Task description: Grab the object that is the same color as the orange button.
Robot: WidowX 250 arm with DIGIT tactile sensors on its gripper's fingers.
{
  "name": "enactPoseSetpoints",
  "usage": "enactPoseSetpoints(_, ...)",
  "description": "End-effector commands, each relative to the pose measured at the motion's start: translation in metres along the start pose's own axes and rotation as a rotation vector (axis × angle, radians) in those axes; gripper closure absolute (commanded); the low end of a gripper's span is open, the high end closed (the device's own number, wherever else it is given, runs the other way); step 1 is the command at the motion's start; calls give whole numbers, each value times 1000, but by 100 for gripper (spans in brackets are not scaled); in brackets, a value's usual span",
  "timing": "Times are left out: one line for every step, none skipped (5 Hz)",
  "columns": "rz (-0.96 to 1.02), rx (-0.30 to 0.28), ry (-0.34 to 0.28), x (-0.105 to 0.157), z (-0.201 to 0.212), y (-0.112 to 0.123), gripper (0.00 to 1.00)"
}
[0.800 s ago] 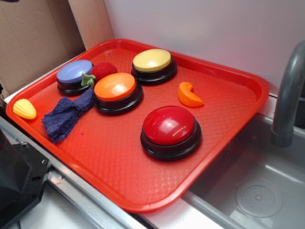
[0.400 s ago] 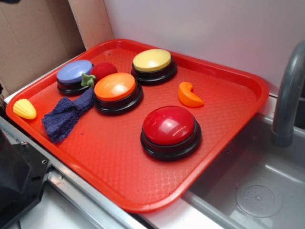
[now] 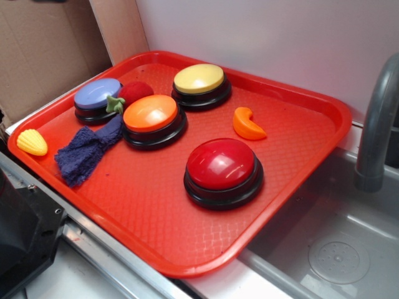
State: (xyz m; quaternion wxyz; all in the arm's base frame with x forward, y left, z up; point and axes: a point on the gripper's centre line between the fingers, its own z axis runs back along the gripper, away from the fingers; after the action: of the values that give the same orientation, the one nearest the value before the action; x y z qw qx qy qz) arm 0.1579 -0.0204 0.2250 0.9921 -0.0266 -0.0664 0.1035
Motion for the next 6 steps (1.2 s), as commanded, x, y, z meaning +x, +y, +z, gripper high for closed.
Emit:
enactPoseSetpoints(124,25,-22,51,-34,-27,0)
enactPoseSetpoints(190,58,-42,79,-68,-46,0)
enactPoseSetpoints(278,80,-44,104,-97,-54,0)
enactPoseSetpoints(309,80,-28,119,-119,-57,0)
enactPoseSetpoints(328,64,-44,130,-139,-61,0)
enactPoseSetpoints(345,39,-54,137,-163,-63,0)
